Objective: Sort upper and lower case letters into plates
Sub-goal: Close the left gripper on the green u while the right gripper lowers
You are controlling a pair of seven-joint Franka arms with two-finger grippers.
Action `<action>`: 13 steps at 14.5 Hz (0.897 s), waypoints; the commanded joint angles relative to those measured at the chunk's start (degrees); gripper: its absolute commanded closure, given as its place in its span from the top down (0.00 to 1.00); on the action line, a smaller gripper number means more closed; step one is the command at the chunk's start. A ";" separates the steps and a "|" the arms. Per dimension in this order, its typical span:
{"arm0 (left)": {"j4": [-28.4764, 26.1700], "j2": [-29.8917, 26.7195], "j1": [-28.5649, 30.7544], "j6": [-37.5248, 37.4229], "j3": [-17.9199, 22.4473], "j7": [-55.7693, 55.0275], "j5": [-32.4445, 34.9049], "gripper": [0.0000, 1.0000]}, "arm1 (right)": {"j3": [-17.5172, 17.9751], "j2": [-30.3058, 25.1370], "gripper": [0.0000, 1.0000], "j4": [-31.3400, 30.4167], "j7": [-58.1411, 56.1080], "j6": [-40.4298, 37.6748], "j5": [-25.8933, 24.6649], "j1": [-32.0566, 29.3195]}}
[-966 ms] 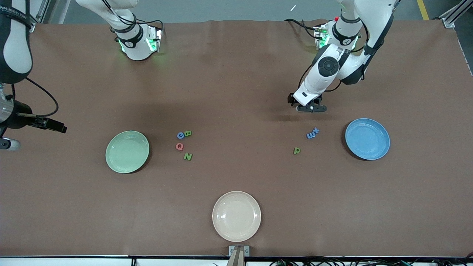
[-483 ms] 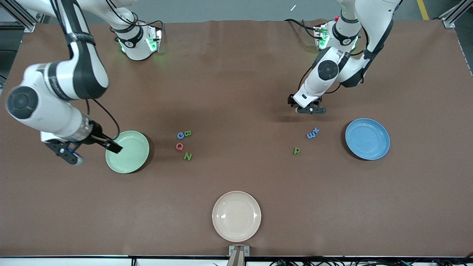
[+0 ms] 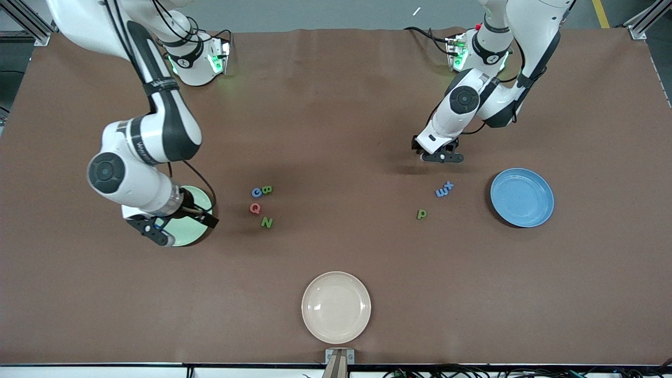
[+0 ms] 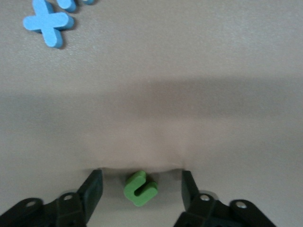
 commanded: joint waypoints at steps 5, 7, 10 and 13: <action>0.59 0.98 0.22 0.09 0.34 -1.96 2.19 0.64 | -0.60 4.55 1.00 -5.34 2.18 16.50 0.28 8.69; 0.59 0.98 0.22 0.09 0.34 -1.96 2.19 0.62 | -0.60 7.10 1.00 -5.34 2.18 21.07 -0.07 9.58; 0.59 0.98 -0.22 0.09 0.34 -4.06 2.54 0.62 | -0.87 10.27 0.98 -5.34 1.56 27.58 -1.21 11.42; 0.50 0.98 -0.39 0.01 0.25 -4.69 2.63 0.63 | -0.78 11.24 0.97 -5.43 1.65 27.68 -4.29 11.42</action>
